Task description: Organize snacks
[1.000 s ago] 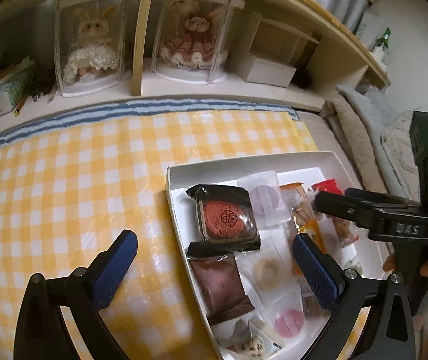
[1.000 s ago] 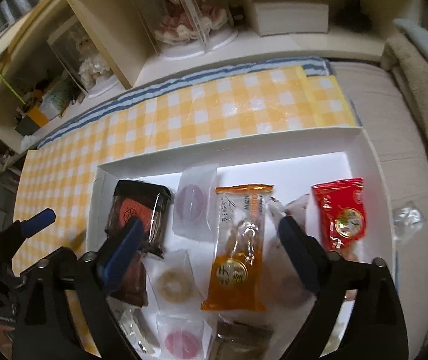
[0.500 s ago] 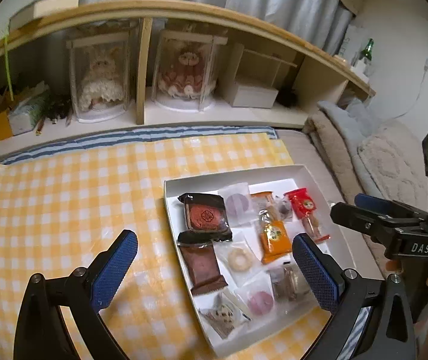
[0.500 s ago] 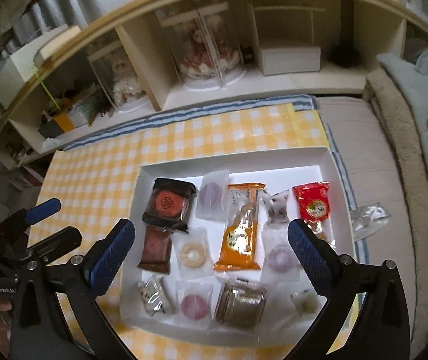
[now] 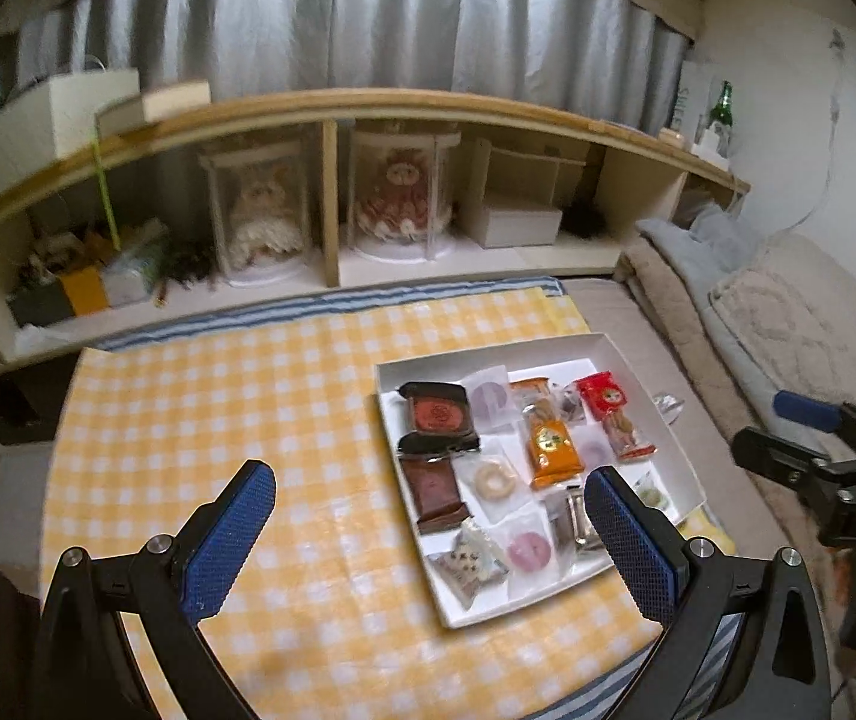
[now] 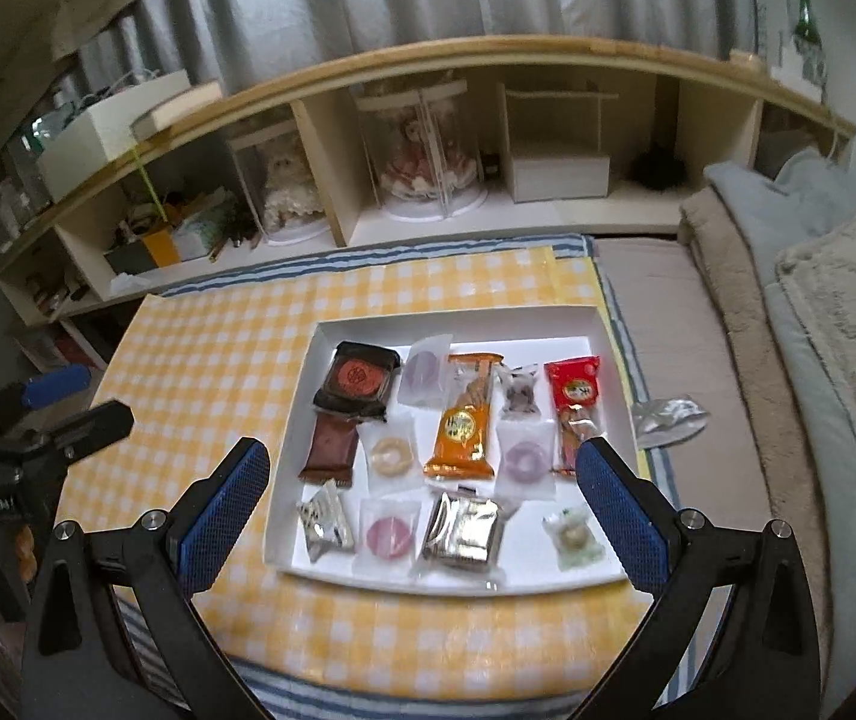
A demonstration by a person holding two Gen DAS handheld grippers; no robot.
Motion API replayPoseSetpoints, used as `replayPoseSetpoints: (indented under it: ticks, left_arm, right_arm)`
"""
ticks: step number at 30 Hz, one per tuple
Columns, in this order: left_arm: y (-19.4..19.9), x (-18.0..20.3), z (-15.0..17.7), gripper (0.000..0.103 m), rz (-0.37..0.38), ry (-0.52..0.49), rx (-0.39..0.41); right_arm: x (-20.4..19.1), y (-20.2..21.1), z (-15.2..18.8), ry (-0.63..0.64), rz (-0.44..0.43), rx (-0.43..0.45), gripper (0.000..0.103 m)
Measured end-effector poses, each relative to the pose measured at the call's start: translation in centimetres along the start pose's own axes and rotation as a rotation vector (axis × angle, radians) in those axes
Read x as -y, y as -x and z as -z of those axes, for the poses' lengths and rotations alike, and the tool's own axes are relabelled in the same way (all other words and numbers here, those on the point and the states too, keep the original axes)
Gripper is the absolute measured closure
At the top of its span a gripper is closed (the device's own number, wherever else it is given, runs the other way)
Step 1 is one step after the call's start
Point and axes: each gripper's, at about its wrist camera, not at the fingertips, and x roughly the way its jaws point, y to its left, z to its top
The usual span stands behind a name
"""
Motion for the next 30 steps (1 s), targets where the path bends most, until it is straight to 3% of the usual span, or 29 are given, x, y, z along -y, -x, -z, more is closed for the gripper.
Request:
replayPoseSetpoints:
  ticks: [8, 14, 19, 30]
  left_arm:
    - [5.0, 1.5, 5.6, 0.000, -0.078, -0.050, 0.051]
    - [7.3, 1.9, 8.8, 0.000, -0.064, -0.040, 0.053]
    - [8.2, 1.7, 10.5, 0.000, -0.033, -0.017, 0.074]
    - [7.1, 1.6, 12.9, 0.000, -0.058, -0.041, 0.092]
  right_arm:
    - [-1.6, 4.1, 3.9, 0.047, 0.029, 0.060, 0.000]
    - [-2.2, 6.0, 6.6, 0.057, 0.064, 0.090, 0.000]
    - [-2.8, 6.8, 8.8, 0.084, 0.087, 0.108, 0.000]
    - [-2.8, 7.1, 11.3, 0.067, 0.117, 0.158, 0.000]
